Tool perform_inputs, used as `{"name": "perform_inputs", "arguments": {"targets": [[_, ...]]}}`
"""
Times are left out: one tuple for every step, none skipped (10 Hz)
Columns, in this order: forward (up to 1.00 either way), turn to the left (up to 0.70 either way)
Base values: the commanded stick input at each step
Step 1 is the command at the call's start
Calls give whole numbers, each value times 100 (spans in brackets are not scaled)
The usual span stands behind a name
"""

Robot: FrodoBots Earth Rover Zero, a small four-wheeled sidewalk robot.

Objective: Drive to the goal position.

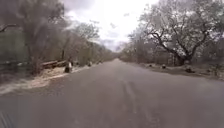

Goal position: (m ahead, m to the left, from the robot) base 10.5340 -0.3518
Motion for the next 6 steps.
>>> {"name": "perform_inputs", "arguments": {"targets": [[70,0],[70,0],[70,0],[70,0],[70,0],[70,0]]}}
